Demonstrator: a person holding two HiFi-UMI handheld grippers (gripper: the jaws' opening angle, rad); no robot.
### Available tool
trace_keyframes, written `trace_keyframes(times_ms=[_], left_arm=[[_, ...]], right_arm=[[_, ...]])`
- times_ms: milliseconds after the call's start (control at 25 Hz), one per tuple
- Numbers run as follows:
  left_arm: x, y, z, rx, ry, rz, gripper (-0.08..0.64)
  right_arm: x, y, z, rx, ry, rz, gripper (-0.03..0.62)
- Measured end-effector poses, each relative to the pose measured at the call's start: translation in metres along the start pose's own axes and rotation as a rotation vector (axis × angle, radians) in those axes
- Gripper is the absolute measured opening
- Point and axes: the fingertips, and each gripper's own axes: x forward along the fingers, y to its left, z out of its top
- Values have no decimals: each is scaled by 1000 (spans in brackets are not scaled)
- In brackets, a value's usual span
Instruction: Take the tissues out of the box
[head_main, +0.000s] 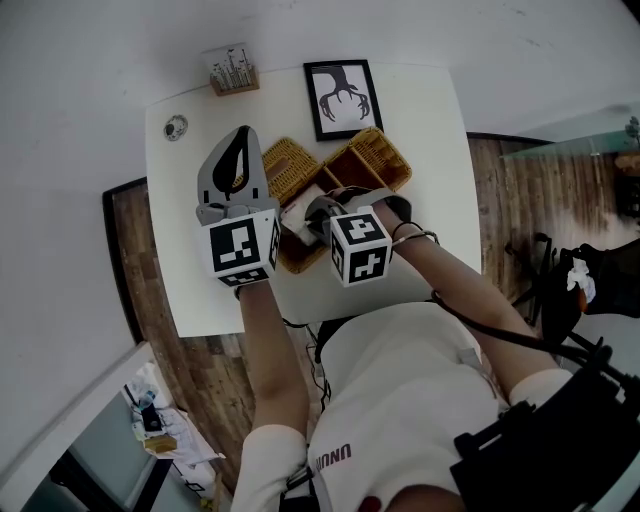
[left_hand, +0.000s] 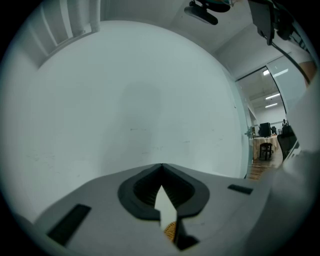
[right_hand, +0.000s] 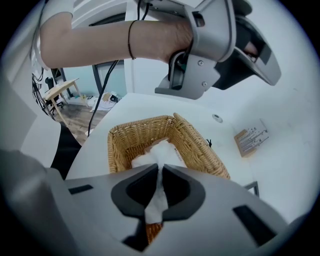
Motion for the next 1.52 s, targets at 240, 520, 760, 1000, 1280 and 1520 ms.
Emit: trace_keyframes(times_ms=[240,520,760,1000,1280,1520], left_arm=[[-1,0,1,3,-1,0,12],[-3,1,1,-11,-4,5,12],[-4,5,6,-42,-20,14,12],[-8,9,10,-76,-33,22,12],[-14,9,12,-61,-29,31,12],[-17,8,17,-51,-26,38,12]], right_arm=[[-6,-1,1,8,-20,-26,29],[-18,-3,8,11,-61,-57,28],[-33,-10,12,25,-95,-92,28],[-41,-13,13,41,-110,-122,28],[-53,-17,20,58,-154,-154,28],[-66,-22,25,69,-179,-192,28]])
